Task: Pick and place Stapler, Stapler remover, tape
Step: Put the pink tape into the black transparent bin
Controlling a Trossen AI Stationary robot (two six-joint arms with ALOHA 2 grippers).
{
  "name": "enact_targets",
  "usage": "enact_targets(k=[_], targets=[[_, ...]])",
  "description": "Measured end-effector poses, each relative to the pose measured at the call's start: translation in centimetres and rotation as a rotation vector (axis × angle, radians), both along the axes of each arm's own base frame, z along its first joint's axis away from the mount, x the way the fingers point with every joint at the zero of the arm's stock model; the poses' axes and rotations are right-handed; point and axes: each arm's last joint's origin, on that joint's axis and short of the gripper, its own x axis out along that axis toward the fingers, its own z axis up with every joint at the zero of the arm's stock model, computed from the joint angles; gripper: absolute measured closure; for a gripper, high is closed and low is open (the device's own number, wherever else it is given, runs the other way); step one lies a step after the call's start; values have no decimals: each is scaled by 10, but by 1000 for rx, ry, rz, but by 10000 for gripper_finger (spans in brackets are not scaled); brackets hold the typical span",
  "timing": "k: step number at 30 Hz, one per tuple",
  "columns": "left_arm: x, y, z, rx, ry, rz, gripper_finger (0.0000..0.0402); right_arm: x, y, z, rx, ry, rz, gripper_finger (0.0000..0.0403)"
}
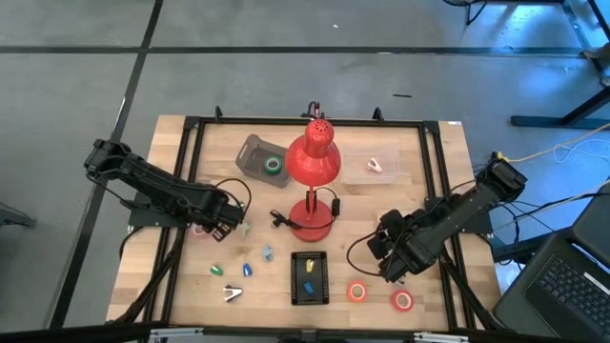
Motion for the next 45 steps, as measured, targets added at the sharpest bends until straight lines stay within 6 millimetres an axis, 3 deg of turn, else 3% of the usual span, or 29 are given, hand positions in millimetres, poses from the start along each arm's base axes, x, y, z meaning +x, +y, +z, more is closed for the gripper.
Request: enact_targets(k=[6,18,23,30,34,40,45], targets=[[6,-7,-6,-70,-77,32,298,0,0,0,-2,6,12,157],[-11,-13,-30,-100,-14,121,293,2,1,0,7,7,44,157],[-7,-18,-45,-159,-137,103,296,2,2,-1,9,5,44,157],[-14,-17,-52,-162,-126,54,314,2,2,-1,9,5,44,157],[-13,-18,-45,-173,-156,-17,368,2,1,0,6,3,45,157],[-1,-21,-21,-196,-310,-121,368,2,1,0,-12,-11,51,157],[13,-18,17,-131,-535,-232,368,2,1,0,-12,-11,50,157]])
